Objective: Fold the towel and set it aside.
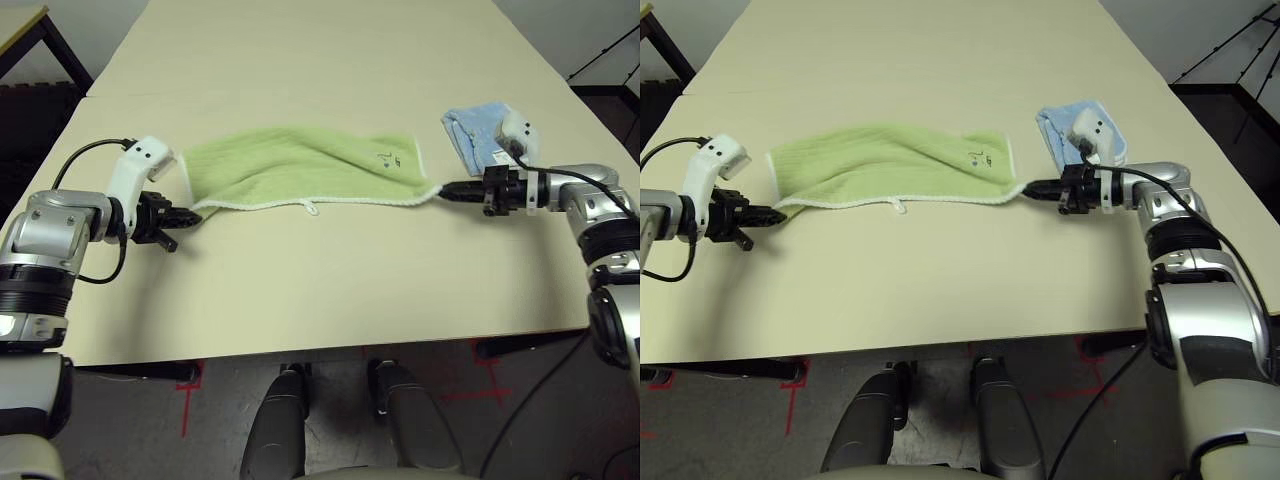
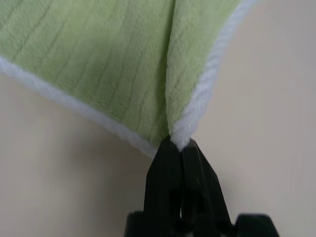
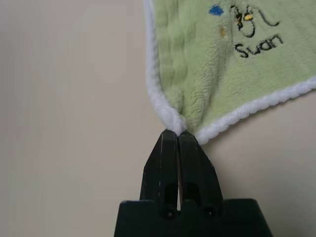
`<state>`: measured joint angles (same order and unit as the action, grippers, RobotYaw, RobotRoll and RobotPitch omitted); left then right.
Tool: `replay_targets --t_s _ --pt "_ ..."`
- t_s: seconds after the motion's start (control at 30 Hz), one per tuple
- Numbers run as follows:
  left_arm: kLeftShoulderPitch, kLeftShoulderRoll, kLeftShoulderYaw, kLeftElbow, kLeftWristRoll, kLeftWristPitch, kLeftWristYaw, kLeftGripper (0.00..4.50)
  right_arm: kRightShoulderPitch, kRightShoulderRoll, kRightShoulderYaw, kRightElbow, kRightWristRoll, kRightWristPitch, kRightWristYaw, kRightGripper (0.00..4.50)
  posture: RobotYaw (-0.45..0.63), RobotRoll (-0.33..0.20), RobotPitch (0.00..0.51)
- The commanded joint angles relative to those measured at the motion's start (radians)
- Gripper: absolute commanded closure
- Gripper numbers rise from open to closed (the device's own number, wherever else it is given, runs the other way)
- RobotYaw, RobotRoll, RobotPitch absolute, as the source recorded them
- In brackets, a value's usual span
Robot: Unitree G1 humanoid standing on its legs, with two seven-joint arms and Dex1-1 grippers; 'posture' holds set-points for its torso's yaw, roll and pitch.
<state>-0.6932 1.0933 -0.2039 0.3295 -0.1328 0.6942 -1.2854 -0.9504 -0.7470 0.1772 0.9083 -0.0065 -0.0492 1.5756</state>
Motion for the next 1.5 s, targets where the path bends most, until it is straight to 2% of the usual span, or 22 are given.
replay_targets --t_s 0.03,0.2,0.4,0.5,0.63,0.73,0.9,1.07,1.2,1.5 --pt "0.037 0.077 -0.047 -0.061 0.027 -0.066 -0.129 4.47 0.016 -0.064 0.1 -0.043 -0.011 -0.087 0.039 4.5 0.02 0.0 0.206" --pt "0.013 0.14 -0.047 -0.029 0.049 -0.143 -0.242 4.47 -0.017 -0.115 0.192 -0.005 -0.025 -0.217 0.039 4.5 0.02 0.0 0.213" --pt "0.07 0.198 -0.049 -0.018 0.091 -0.257 -0.315 4.47 -0.042 -0.094 0.168 0.096 -0.06 -0.348 0.038 4.5 0.03 0.0 0.21" --pt "0.09 0.222 -0.047 -0.051 0.069 -0.237 -0.328 4.47 -0.047 -0.079 0.152 0.119 -0.063 -0.384 0.028 4.5 0.03 0.0 0.207" --pt "0.079 0.278 -0.07 -0.026 0.094 -0.322 -0.329 4.47 -0.062 -0.066 0.141 0.122 0.006 -0.383 0.039 4.5 0.03 0.0 0.204" --pt "0.065 0.279 -0.071 -0.007 0.111 -0.357 -0.329 4.47 -0.062 -0.086 0.187 0.095 0.078 -0.346 0.039 4.5 0.04 0.0 0.203" --pt "0.038 0.224 -0.056 0.035 0.16 -0.394 -0.289 4.47 0.0 -0.199 0.35 -0.103 0.267 -0.182 0.039 4.5 0.04 0.0 0.201" --pt "0.009 0.203 -0.065 0.073 0.201 -0.437 -0.302 4.47 0.051 -0.291 0.448 -0.27 0.371 -0.102 0.039 4.5 0.03 0.0 0.205" --pt "-0.013 0.189 -0.067 0.097 0.224 -0.45 -0.317 4.47 0.069 -0.299 0.446 -0.316 0.389 -0.079 0.039 4.5 0.02 0.0 0.204" --pt "-0.097 0.19 -0.113 0.118 0.207 -0.425 -0.329 4.47 -0.01 -0.23 0.4 -0.2 0.366 -0.076 0.039 4.5 0.03 0.0 0.201"
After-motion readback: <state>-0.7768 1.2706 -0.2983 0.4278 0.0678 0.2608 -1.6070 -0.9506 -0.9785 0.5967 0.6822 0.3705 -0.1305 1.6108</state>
